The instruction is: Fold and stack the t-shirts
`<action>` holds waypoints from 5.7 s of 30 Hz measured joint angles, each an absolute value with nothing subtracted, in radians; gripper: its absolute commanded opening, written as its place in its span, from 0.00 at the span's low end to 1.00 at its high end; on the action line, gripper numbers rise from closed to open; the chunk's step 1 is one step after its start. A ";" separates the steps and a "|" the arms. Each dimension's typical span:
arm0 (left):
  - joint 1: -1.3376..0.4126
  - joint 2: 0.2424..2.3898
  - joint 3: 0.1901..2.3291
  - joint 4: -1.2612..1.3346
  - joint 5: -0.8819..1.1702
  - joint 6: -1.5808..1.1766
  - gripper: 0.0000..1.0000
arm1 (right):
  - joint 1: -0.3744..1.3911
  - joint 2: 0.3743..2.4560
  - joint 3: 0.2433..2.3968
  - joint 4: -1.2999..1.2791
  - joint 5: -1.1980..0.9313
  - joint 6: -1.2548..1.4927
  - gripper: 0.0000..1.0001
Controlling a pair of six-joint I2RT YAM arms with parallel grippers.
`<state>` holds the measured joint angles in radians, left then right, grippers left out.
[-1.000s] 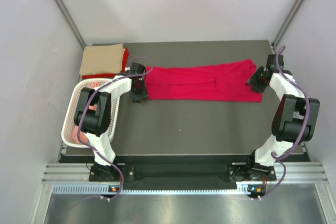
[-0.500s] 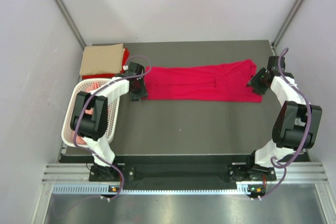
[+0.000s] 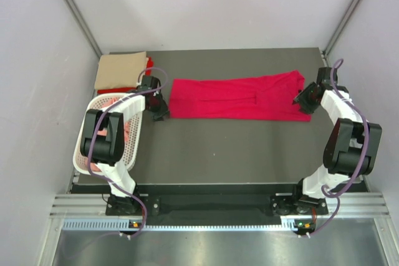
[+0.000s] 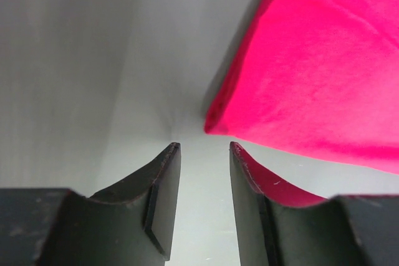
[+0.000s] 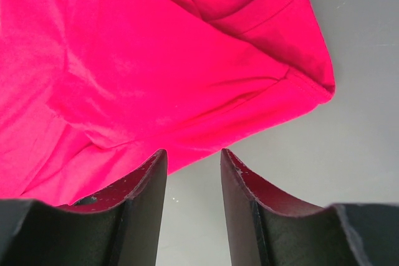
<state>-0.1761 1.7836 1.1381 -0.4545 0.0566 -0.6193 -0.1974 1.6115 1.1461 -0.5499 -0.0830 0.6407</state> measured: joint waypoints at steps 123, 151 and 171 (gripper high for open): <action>-0.447 1.799 1.049 -0.283 0.163 -0.676 0.00 | -0.130 2.161 1.798 -0.603 0.046 0.538 0.63; -0.486 1.582 1.013 -0.508 0.146 -0.678 0.42 | -0.134 1.811 1.433 -0.615 -0.006 0.587 0.70; -0.224 1.890 1.446 -0.578 0.185 -0.411 0.46 | -0.194 1.876 1.382 -0.402 -0.052 0.598 0.67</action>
<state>-0.2237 1.8900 1.4464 -0.5777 0.1848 -0.4114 -0.1944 1.8759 1.3819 -0.4023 -0.0521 0.5976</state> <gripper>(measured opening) 0.436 0.677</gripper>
